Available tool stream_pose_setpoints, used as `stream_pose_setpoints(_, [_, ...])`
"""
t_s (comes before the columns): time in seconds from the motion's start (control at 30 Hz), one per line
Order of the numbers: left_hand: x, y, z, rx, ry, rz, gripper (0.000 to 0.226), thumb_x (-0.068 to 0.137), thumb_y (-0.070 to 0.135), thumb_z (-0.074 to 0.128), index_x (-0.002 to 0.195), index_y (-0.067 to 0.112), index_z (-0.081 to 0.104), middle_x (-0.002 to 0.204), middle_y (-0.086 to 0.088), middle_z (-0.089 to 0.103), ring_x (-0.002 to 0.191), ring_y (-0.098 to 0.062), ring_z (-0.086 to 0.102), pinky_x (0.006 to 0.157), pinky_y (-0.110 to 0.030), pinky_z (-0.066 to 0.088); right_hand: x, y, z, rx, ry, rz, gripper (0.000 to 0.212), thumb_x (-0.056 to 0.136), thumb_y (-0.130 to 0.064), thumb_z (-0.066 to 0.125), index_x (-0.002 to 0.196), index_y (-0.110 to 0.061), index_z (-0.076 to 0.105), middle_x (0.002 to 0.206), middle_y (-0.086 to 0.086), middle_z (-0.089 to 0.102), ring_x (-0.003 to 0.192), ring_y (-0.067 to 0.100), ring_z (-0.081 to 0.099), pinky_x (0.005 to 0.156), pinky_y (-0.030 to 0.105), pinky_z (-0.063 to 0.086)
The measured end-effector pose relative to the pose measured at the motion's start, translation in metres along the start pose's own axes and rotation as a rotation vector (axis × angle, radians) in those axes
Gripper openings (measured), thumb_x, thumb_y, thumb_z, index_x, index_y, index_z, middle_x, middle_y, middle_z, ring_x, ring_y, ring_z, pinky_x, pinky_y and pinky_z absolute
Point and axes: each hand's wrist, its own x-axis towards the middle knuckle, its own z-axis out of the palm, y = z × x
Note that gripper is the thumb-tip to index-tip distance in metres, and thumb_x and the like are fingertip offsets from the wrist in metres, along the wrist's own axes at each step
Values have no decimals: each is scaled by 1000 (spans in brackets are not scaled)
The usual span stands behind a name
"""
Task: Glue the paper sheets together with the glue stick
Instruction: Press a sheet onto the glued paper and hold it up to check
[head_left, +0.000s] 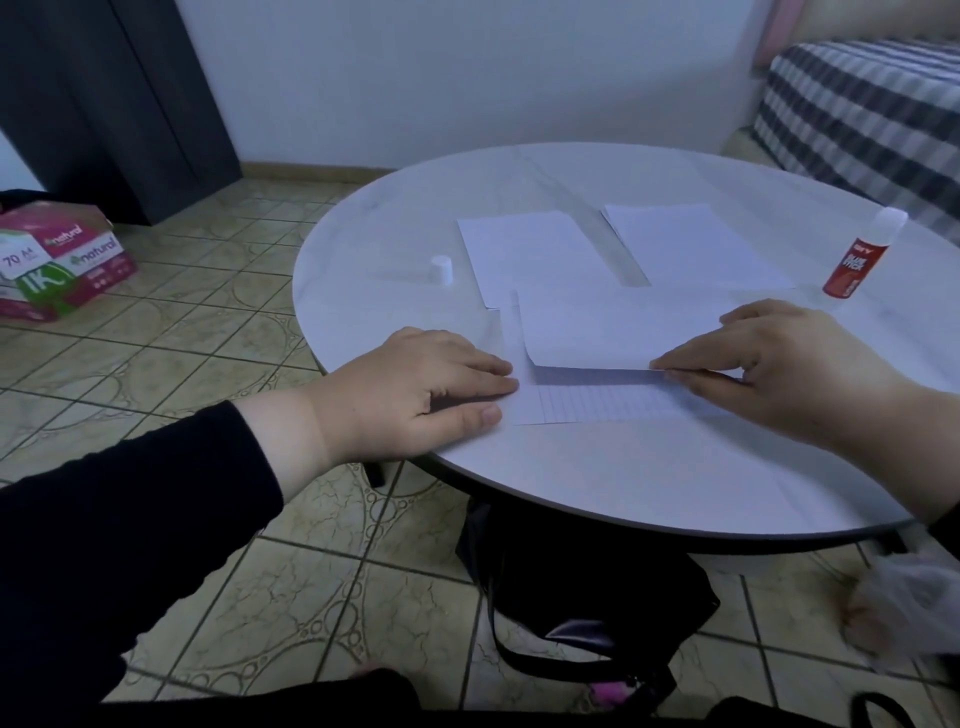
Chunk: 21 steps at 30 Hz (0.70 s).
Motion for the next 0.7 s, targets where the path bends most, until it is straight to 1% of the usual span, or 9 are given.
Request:
stream_pose_setpoints(0.1, [-2, -2, 1, -18, 1, 7, 47, 93, 53, 42, 127, 29, 63, 136, 11, 58, 122, -8, 50, 102, -45, 39, -3, 1, -1, 34, 9, 35, 18, 78, -16, 73, 91, -26, 79, 78, -9, 76, 77, 38, 68, 77, 21, 42])
stream_pose_setpoints(0.13, [-3, -3, 1, -20, -2, 6, 47, 93, 53, 42, 128, 30, 62, 137, 11, 57, 123, -7, 49, 102, -46, 38, -4, 1, -1, 34, 9, 40, 18, 78, -15, 74, 91, -26, 79, 79, -9, 76, 80, 37, 69, 81, 17, 38])
stream_pose_setpoints(0.23, [-3, -4, 2, -15, -8, 14, 48, 93, 52, 42, 130, 29, 61, 138, 10, 56, 124, -9, 50, 102, -47, 39, -5, -1, 0, 3, 9, 0, 18, 78, -12, 78, 91, -25, 79, 79, -10, 76, 75, 34, 71, 87, 9, 26])
stream_pose_setpoints(0.33, [-4, -5, 2, -12, -15, 23, 48, 94, 51, 41, 131, 28, 61, 139, 10, 55, 125, -10, 50, 101, -49, 40, -5, -4, 0, -7, 7, -39, 19, 78, -9, 78, 90, -24, 79, 79, -11, 75, 70, 32, 70, 88, 9, 25])
stream_pose_setpoints(0.4, [-4, -5, 2, -18, -20, 16, 48, 94, 51, 40, 131, 28, 60, 139, 11, 54, 125, -9, 49, 101, -50, 39, -5, -6, 1, -17, 10, -67, 14, 80, -15, 73, 89, -25, 79, 82, -14, 75, 71, 27, 69, 90, 10, 25])
stream_pose_setpoints(0.47, [-4, -5, 2, -31, -19, 16, 48, 94, 50, 40, 131, 28, 60, 139, 11, 54, 126, -10, 49, 102, -50, 38, -5, -5, 3, -17, 22, -85, 17, 81, -24, 65, 89, -27, 79, 85, -17, 75, 77, 17, 61, 91, 8, 24])
stream_pose_setpoints(0.53, [-4, -6, 2, -44, -20, 6, 48, 93, 50, 39, 132, 28, 59, 140, 12, 53, 127, -10, 48, 104, -50, 37, -6, -4, 4, -1, 20, -85, 28, 85, -35, 53, 91, -28, 79, 88, -17, 75, 94, 18, 51, 94, 2, 20])
stream_pose_setpoints(0.6, [-4, -8, 2, -44, -17, 6, 48, 94, 51, 39, 132, 30, 58, 141, 13, 52, 128, -11, 47, 104, -50, 36, -6, -2, 5, 7, 13, -87, 37, 86, -39, 43, 92, -29, 78, 90, -17, 75, 95, 17, 49, 94, -3, 16])
stream_pose_setpoints(0.7, [-4, -11, 5, -38, -10, 20, 46, 95, 51, 40, 133, 32, 57, 141, 13, 52, 128, -11, 48, 102, -52, 38, -5, -3, 5, 21, -16, -66, 32, 86, -41, 49, 93, -30, 78, 91, -18, 74, 91, 13, 53, 90, 2, 22])
